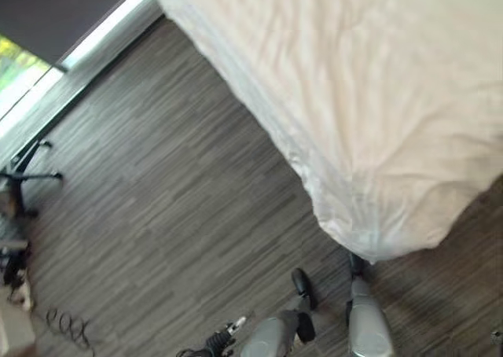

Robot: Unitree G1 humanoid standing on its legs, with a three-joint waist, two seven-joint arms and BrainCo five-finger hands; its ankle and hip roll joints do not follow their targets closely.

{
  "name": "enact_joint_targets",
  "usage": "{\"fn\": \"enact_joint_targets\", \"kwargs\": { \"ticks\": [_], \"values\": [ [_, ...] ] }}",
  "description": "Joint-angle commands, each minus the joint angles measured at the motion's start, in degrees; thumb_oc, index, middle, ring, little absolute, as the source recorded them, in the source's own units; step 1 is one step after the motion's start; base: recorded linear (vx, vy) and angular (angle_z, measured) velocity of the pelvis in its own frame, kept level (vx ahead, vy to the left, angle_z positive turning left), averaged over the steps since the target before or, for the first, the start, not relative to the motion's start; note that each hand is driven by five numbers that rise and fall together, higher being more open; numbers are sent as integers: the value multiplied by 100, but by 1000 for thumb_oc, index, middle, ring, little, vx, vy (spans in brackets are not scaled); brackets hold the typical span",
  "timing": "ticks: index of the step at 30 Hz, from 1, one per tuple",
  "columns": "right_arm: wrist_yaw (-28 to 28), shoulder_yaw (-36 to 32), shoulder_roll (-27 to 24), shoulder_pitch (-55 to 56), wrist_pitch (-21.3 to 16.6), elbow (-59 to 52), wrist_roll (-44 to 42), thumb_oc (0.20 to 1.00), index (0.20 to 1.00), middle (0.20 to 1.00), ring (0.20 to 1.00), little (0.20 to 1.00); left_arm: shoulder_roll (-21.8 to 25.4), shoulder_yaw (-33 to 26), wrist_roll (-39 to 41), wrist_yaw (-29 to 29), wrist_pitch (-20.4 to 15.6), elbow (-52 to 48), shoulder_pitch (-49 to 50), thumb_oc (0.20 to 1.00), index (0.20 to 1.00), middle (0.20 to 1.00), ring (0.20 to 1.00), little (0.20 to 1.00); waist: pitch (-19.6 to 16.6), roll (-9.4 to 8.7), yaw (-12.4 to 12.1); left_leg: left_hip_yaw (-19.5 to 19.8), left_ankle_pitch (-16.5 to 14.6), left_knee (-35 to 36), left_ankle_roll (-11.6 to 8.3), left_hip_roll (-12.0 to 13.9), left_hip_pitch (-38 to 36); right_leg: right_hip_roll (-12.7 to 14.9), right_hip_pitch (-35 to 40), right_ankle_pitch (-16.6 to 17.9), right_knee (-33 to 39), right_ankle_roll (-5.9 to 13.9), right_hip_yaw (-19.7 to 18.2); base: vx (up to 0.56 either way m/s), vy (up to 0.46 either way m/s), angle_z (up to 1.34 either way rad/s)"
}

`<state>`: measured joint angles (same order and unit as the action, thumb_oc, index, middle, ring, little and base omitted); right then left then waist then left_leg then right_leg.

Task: Making the bed.

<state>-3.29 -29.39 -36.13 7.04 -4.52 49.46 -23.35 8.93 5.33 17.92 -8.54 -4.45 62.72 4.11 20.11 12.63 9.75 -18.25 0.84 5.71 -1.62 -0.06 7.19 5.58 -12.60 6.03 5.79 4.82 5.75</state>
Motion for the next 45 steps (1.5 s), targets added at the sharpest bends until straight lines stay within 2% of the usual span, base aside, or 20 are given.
{"fn": "enact_joint_targets", "kwargs": {
  "ticks": [1, 3, 4, 6, 7, 8, 12, 15, 23, 24, 25, 26, 27, 28, 29, 37, 41, 43, 44, 45],
  "values": [
    [-763, 119, 129, -141, -1070, -1534, -1017, 200, 200, 200, 200, 200, -9, 62, 164, 199, -46, 379, 68, 1000, 1000, 1000, 1000, 1000, -262, -353, -8, 234, 252, -71, -229, 255, -38, 384, 81, 55, -84, 432, -191, 19, 26, -22],
    [-102, 414, 475, -160, -1463, -4035, -1446, 200, 200, 200, 200, 200, -48, 30, 23, 203, -65, 393, 86, 1000, 1000, 1000, 1000, 1000, -280, -394, 58, 171, 226, -71, -231, 251, -64, 383, 47, 71, -102, 423, -259, -11, 10, -18],
    [1, 563, 419, -136, -1481, -4516, -1536, 200, 200, 200, 200, 200, -26, 33, -24, 185, -58, 393, 81, 1000, 1000, 1000, 1000, 1000, -281, -415, 58, 162, 234, -71, -236, 247, -65, 379, 46, 82, -101, 415, -277, -51, -13, -20],
    [636, 939, 271, -47, -1300, -5635, -1738, 200, 200, 200, 200, 200, 24, 55, -84, 112, -58, 343, 118, 1000, 1000, 1000, 1000, 1000, -286, -442, 46, 146, 266, -71, -246, 251, -51, 373, 29, 107, -104, 402, -279, -45, -14, -10],
    [635, 939, 275, -45, -1294, -5644, -1737, 200, 200, 200, 200, 200, 25, 51, -85, 112, -57, 341, 119, 1000, 1000, 1000, 1000, 1000, -295, -445, 46, 143, 287, -71, -246, 251, -31, 373, 11, 129, -97, 397, -282, -44, -32, 4],
    [1209, 1348, -30, 3, -1040, -6310, -1998, 200, 200, 200, 200, 200, 77, 64, -178, 22, -67, 345, 173, 1000, 1000, 1000, 1000, 1000, -321, -464, 2, 156, 309, -71, -250, 249, -25, 370, 16, 134, -98, 387, -269, -31, -37, 7],
    [2015, 2249, -510, -32, -461, -6330, -2543, 200, 200, 200, 200, 200, 159, 132, -372, -182, -63, 474, 287, 1000, 1000, 1000, 1000, 1000, -392, -466, -129, 222, 346, -71, -261, 245, -7, 387, 60, 139, -79, 380, -204, -27, -28, 6],
    [2121, 2633, -580, -308, -288, -5692, -2669, 200, 200, 200, 200, 200, 162, 154, -500, -234, -58, 544, 299, 1000, 1000, 1000, 1000, 1000, -427, -426, -215, 243, 366, -71, -265, 240, 2, 395, 65, 141, -79, 374, -181, -15, -5, 3],
    [1586, 2943, 36, -1459, -394, -3553, -2982, 200, 200, 200, 200, 200, 124, 317, -274, -208, -32, 536, 297, 1000, 1000, 1000, 1000, 1000, -410, -266, -468, 351, 429, -71, -264, 213, 92, 416, 40, 147, -79, 358, -91, -23, -4, 7],
    [1432, 3059, 101, -1720, -360, -2727, -2872, 200, 200, 200, 200, 200, 143, 379, -280, -172, -30, 555, 287, 1000, 1000, 1000, 1000, 1000, -389, -234, -521, 361, 438, -71, -271, 215, 116, 415, 23, 149, -79, 350, -89, -18, -3, 6],
    [1437, 3067, 100, -1737, -365, -2711, -2875, 200, 200, 200, 200, 200, 141, 373, -280, -172, -30, 555, 283, 1000, 1000, 1000, 1000, 1000, -385, -235, -517, 359, 438, -71, -271, 215, 117, 414, 22, 149, -79, 349, -90, 0, 0, 0],
    [1252, 3157, 7, -1996, -218, -1619, -2474, 200, 200, 200, 200, 200, 173, 430, -256, -164, -22, 559, 243, 1000, 1000, 1000, 1000, 1000, -356, -197, -565, 368, 451, -71, -283, 216, 139, 409, 13, 151, -79, 347, -83, 0, 0, 0],
    [1261, 3165, 4, -2015, -224, -1598, -2477, 200, 200, 200, 200, 200, 171, 425, -255, -164, -22, 559, 240, 1000, 1000, 1000, 1000, 1000, -356, -196, -564, 366, 450, -71, -283, 217, 143, 408, 8, 152, -79, 347, -85, 0, 0, 0],
    [1088, 3147, -94, -2260, -73, -329, -2110, 200, 200, 200, 200, 200, 198, 459, -56, -160, 15, 536, 184, 1000, 1000, 1000, 1000, 1000, -300, -174, -586, 402, 450, -71, -297, 221, 155, 406, 8, 140, -79, 352, -60, 0, 0, 0],
    [1093, 3154, -95, -2275, -77, -318, -2112, 200, 200, 200, 200, 200, 197, 453, -55, -160, 15, 536, 178, 1000, 1000, 1000, 1000, 1000, -309, -175, -587, 399, 464, -71, -297, 222, 177, 405, -16, 153, -79, 348, -64, 0, 0, 0],
    [990, 2150, -309, -1759, 355, 2813, -844, 200, 200, 200, 200, 200, 299, 314, 89, -90, 90, 634, 86, 1000, 1000, 1000, 1000, 1000, -244, -189, -529, 494, 425, -71, -304, 264, 143, 359, 61, 44, -96, 342, 24, 33, -33, 9],
    [358, 943, -575, -1248, 5, 2730, -1500, 200, 200, 200, 200, 200, 270, 221, 52, 62, 51, 741, -26, 1000, 1000, 1000, 1000, 1000, -285, -303, -336, 424, 328, -71, -309, 307, 34, 316, 133, -28, -93, 366, -50, 60, 1, -1],
    [355, 934, -572, -1242, 6, 2721, -1499, 200, 200, 200, 200, 200, 270, 225, 53, 63, 50, 743, -32, 1000, 1000, 1000, 1000, 1000, -292, -305, -347, 418, 352, -71, -308, 308, 55, 315, 113, 0, -84, 360, -57, 14, 6, -14],
    [-51, 626, -548, -1197, -310, 2234, -1828, 200, 200, 200, 200, 200, 204, 237, 132, 180, 13, 706, -93, 1000, 1000, 1000, 1000, 1000, -357, -359, -280, 404, 321, -71, -300, 320, -9, 299, 161, -17, -88, 365, -93, 68, 17, -17],
    [-529, 592, -384, -943, -607, 703, -1374, 200, 200, 200, 200, 200, 124, 178, 163, 325, -37, 576, -105, 1000, 1000, 1000, 1000, 1000, -422, -431, -214, 394, 279, -71, -296, 335, -132, 287, 263, -55, -110, 375, -110, 73, 13, -8]
  ]
}}
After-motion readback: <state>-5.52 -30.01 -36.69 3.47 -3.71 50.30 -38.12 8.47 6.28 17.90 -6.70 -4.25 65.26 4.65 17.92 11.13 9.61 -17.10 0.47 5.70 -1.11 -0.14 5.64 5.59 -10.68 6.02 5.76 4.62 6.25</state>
